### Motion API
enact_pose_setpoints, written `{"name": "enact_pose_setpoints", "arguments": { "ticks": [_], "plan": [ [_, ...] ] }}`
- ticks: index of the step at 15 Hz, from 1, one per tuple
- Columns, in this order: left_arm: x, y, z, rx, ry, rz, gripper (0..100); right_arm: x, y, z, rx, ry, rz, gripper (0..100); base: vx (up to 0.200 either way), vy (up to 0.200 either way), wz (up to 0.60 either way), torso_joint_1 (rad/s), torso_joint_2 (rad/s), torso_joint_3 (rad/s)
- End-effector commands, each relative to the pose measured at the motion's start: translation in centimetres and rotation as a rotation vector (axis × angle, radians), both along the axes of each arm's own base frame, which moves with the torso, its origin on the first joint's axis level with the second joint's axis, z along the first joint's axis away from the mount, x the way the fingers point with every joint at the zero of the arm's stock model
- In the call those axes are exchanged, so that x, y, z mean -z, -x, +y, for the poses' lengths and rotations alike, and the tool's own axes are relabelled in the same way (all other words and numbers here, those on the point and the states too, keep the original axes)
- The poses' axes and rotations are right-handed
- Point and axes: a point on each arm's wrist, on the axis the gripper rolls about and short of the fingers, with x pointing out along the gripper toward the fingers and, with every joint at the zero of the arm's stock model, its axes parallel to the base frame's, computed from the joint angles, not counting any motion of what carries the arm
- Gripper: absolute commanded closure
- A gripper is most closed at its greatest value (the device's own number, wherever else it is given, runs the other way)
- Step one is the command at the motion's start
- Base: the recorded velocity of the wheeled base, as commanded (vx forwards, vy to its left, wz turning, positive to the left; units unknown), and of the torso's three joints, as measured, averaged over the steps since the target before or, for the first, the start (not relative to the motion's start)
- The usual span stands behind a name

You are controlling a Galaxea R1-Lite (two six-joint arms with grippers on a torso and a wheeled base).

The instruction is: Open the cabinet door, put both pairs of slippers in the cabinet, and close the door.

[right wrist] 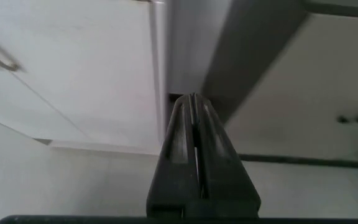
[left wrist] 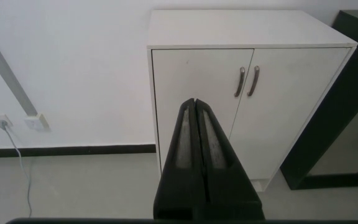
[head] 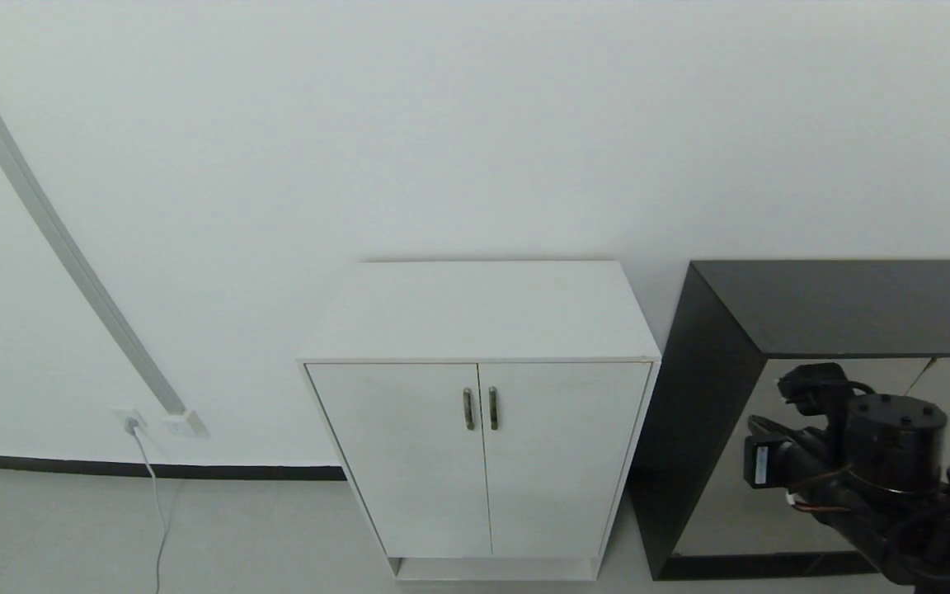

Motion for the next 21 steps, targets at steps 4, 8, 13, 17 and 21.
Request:
{"name": "enact_pose_setpoints", "arguments": {
  "ticks": [4, 8, 13, 17, 21],
  "plan": [
    [0.0, 0.0, 0.0, 0.001, 0.001, 0.001, 100, -3.4, 7.0, -4.1, 0.063, 0.047, -0.105, 100, 0.000, 0.000, 0.00, 0.000, 0.00, 0.000],
    [0.0, 0.0, 0.0, 0.001, 0.002, 0.001, 100, -4.1, 10.1, -5.2, 0.069, 0.048, -0.110, 100, 0.000, 0.000, 0.00, 0.000, 0.00, 0.000],
    [0.0, 0.0, 0.0, 0.001, 0.002, 0.001, 100, -4.3, 14.7, -6.5, 0.022, 0.051, -0.063, 100, 0.000, 0.000, 0.00, 0.000, 0.00, 0.000],
    [0.0, 0.0, 0.0, 0.001, 0.002, 0.001, 100, -2.7, 18.4, -7.4, -0.083, 0.053, 0.046, 100, 0.000, 0.000, 0.00, 0.000, 0.00, 0.000],
    [0.0, 0.0, 0.0, 0.001, 0.001, 0.001, 100, -0.6, 21.6, -8.1, -0.204, 0.040, 0.149, 100, 0.000, 0.000, 0.00, 0.000, 0.00, 0.000]
  ]
}}
